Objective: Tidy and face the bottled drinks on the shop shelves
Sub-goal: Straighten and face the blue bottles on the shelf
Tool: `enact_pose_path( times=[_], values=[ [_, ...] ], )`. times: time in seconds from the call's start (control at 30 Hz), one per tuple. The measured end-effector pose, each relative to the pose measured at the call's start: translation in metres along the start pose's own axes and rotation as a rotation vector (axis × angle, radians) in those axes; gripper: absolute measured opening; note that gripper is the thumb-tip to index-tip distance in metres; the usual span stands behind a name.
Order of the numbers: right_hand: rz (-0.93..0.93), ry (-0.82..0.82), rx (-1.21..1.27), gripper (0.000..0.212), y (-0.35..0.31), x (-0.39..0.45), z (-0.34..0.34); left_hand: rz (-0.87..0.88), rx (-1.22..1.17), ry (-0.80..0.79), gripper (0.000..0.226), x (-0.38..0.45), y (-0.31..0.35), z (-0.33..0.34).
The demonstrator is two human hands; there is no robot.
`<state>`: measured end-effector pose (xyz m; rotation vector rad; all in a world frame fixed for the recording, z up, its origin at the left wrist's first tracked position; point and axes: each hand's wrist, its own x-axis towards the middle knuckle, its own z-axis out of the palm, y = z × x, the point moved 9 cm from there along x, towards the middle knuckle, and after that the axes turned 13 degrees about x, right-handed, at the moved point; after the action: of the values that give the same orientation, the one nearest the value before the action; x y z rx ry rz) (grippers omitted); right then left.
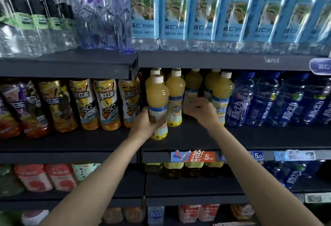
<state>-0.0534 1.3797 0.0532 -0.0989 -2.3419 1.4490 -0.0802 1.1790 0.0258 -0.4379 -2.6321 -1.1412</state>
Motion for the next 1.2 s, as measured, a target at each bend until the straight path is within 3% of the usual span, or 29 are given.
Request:
enact_pose_path(
  times=[0.1, 0.17, 0.37, 0.57, 0.8, 0.87, 0.93, 0.97, 1.03, 1.07, 1.13, 1.2],
  values=[
    [0.057, 0.227, -0.053, 0.059, 0.030, 0.018, -0.018, 0.000, 0.075, 0.041, 0.062, 0.001, 0.001, 0.000],
    [0.125, 0.274, 0.007, 0.057, 0.041, 0.033, -0.011, -0.002, 0.079, 0.053, 0.062, 0.002, 0.001, -0.001],
    [0.218, 0.298, 0.089, 0.051, 0.059, 0.070, 0.015, -0.003, 0.149, 0.048, 0.060, 0.003, 0.004, -0.002],
    [0.151, 0.304, 0.031, 0.041, 0.055, 0.057, 0.008, -0.008, 0.119, 0.026, 0.065, 0.002, 0.001, 0.001],
    [0.014, 0.243, -0.009, 0.054, 0.038, -0.009, -0.011, -0.107, 0.119, 0.035, 0.061, -0.013, -0.005, 0.007],
    [-0.002, 0.183, 0.113, 0.062, 0.034, -0.023, -0.019, -0.064, 0.119, 0.171, 0.062, -0.032, 0.003, 0.000],
    [0.015, 0.072, 0.340, 0.060, 0.030, -0.039, -0.022, 0.137, 0.153, 0.383, 0.053, -0.055, 0.029, -0.017],
    [0.028, 0.016, 0.472, 0.057, 0.024, -0.048, -0.020, 0.229, 0.144, 0.417, 0.047, -0.062, 0.040, -0.020],
    [0.048, -0.058, 0.702, 0.047, 0.008, -0.066, -0.014, 0.279, 0.005, 0.240, 0.034, -0.063, 0.056, -0.016],
    [0.050, -0.075, 0.793, 0.041, -0.001, -0.072, -0.012, 0.211, -0.091, 0.071, 0.029, -0.062, 0.058, -0.007],
    [0.042, -0.100, 0.932, 0.034, -0.020, -0.079, -0.013, -0.034, -0.412, -0.240, 0.027, -0.067, 0.055, 0.013],
    [0.045, -0.126, 0.975, 0.037, -0.035, -0.083, -0.017, -0.245, -0.837, -0.449, 0.025, -0.080, 0.059, 0.025]
  ],
)
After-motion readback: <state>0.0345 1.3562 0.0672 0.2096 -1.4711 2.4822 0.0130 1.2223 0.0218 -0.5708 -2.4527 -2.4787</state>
